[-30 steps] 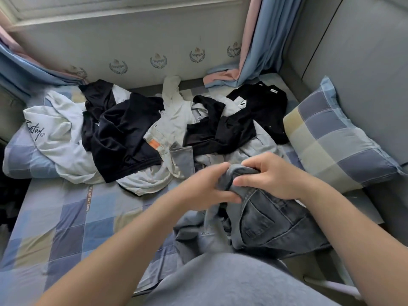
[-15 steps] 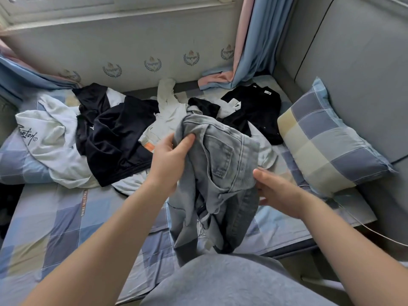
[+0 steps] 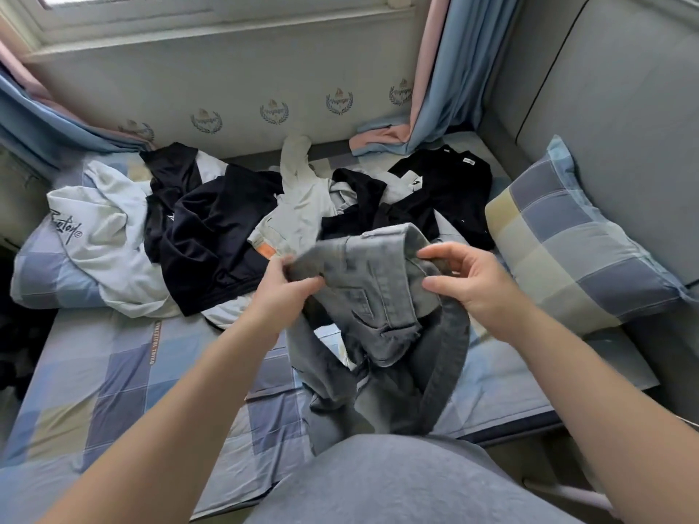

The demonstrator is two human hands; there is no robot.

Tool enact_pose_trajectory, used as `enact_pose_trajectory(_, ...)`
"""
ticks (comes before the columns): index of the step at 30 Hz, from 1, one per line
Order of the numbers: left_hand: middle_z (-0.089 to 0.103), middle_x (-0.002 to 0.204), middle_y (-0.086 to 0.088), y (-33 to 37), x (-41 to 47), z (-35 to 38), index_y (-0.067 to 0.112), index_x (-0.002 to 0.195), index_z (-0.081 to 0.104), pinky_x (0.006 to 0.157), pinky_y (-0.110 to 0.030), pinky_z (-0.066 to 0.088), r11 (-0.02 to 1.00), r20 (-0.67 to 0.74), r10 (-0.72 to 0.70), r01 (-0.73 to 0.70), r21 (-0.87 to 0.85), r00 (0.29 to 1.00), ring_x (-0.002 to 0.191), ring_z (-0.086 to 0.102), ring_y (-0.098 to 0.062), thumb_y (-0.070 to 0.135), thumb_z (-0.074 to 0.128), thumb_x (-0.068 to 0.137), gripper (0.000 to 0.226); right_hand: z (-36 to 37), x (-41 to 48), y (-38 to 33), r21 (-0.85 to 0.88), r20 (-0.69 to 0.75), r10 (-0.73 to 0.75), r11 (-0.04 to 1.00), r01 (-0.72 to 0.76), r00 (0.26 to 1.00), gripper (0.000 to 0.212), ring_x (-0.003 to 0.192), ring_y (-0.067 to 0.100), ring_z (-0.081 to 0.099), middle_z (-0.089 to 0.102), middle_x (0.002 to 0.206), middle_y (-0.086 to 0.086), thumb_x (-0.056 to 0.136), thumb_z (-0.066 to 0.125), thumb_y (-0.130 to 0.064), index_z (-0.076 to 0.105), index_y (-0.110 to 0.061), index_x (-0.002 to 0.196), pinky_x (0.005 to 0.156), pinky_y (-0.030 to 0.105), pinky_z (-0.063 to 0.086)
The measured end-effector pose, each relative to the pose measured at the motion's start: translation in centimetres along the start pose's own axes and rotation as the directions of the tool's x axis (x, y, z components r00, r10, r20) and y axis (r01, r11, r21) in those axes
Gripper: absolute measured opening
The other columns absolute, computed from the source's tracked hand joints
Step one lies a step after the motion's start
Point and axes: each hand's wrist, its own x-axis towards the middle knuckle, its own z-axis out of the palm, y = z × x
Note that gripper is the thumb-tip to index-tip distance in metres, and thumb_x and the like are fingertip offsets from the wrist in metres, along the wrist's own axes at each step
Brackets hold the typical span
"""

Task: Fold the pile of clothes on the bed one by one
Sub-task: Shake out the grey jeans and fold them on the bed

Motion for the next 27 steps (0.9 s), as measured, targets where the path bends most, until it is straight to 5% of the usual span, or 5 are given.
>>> enact_pose_trajectory(3, 0.035, 0.149, 0.024, 1.6, -1.5, 0.7, 0.047, 0.146, 0.037, 0.107, -0.028, 0.032, 0.950, 0.214, 0.224, -0.262, 0.170, 0.951, 0.137, 0.032, 0.002, 0.068, 0.076, 0.073, 0.086, 0.0, 0.5, -2.1, -0.091, 0.092, -0.103, 0.990, 0.111, 0.990, 0.037, 0.082, 0.009, 0.065, 0.073, 0.091, -0.005, 0.084, 0.067, 0.016, 0.072, -0.019, 0.096, 0.078, 0.020, 0.054)
enact_pose_trajectory(7, 0.065, 0.109, 0.029, 3.8, -3.7, 4.4, 0.056, 0.118, 0.053, 0.083, -0.013, 0.046, 0.884, 0.425, 0.328, -0.433, 0.177, 0.844, 0.100, 0.061, 0.011, 0.078, 0.073, 0.065, 0.060, 0.9, 1.2, -4.9, -0.303, 0.267, -0.154, 0.924, 0.234, 0.951, 0.035, 0.088, 0.009, 0.072, 0.077, 0.096, -0.006, 0.083, 0.065, 0.014, 0.076, -0.018, 0.095, 0.082, 0.020, 0.055)
enact_pose_trajectory(11, 0.060, 0.074, 0.010, 3.8, -4.1, 7.0, 0.032, 0.085, 0.056, 0.061, -0.030, 0.047, 0.801, 0.213, 0.444, -0.492, 0.342, 0.870, 0.069, 0.057, -0.008, 0.051, 0.062, 0.078, 0.021, 1.2, 1.8, -6.1, -0.397, 0.330, -0.145, 0.875, 0.277, 0.933, 0.036, 0.072, 0.036, 0.063, 0.074, 0.086, 0.005, 0.083, 0.063, 0.007, 0.063, -0.026, 0.096, 0.067, 0.048, 0.052)
enact_pose_trajectory(19, 0.041, 0.043, 0.014, 5.2, -1.7, 4.0, 0.022, 0.059, 0.049, 0.041, -0.018, 0.027, 0.822, 0.107, 0.468, -0.477, 0.311, 0.877, 0.042, 0.036, -0.005, 0.004, 0.043, 0.083, 0.030, 0.3, 3.6, 0.3, -0.839, 0.175, -0.007, 0.522, 0.153, 0.984, 0.023, 0.091, 0.023, 0.063, 0.064, 0.086, -0.009, 0.085, 0.065, -0.014, 0.062, -0.029, 0.102, 0.075, 0.038, 0.050)
enact_pose_trajectory(27, 0.046, 0.048, 0.011, 5.4, -0.4, -1.0, 0.014, 0.066, 0.059, 0.045, -0.022, 0.031, 0.854, -0.097, 0.451, -0.397, 0.336, 0.887, 0.047, 0.038, -0.009, 0.006, 0.041, 0.076, 0.021, 0.9, 6.6, 4.7, -0.833, -0.142, -0.284, 0.553, 0.041, 0.948, 0.022, 0.093, 0.032, 0.054, 0.060, 0.099, 0.001, 0.083, 0.063, -0.007, 0.058, -0.018, 0.101, 0.076, 0.040, 0.045)
